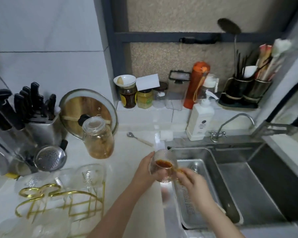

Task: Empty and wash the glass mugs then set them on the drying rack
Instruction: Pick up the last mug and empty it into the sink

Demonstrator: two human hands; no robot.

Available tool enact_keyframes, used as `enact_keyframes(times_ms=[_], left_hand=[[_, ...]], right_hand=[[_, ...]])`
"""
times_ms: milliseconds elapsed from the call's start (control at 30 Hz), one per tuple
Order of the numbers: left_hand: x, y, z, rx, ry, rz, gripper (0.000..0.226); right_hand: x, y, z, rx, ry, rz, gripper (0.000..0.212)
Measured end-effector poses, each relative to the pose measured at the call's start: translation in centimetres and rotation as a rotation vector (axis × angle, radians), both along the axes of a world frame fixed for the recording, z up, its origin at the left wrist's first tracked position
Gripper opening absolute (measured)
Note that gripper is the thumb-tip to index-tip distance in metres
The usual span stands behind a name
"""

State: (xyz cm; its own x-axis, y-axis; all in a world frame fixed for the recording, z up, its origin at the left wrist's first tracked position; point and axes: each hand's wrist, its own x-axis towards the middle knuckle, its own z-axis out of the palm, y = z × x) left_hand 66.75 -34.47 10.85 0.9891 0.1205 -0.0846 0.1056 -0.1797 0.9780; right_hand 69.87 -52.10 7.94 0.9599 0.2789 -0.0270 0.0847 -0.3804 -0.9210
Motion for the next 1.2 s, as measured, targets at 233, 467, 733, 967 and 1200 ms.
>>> enact_keyframes(times_ms=[233,467,733,967,1200], left_hand=[[-1.9,-7.9,-1.0,-0.029,0.022,-0.134,0.065],[-1.3,-17.7,-0.8,-0.002,0.018,-0.225,0.063],[2.6,-30.3,-1.4,0.018,0.060,-0.186,0.060],[5.0,-36.7,-1.8,0.044,0.037,-0.122,0.055],[6.5,-37.5,-3.0,0.022,0.068,-0.015,0.052]], right_hand=[[-5.1,-9.0,1.6,-0.037,-0.046,-0.193,0.017],[-5.2,-19.0,2.2,0.116,0.004,-0.338,0.012],[-1.0,-31.4,1.0,0.091,0.058,-0.317,0.008],[1.7,-37.4,0.6,-0.095,-0.094,-0.255,0.006],[4.5,-37.1,-1.4,-0.057,-0.007,-0.298,0.015]])
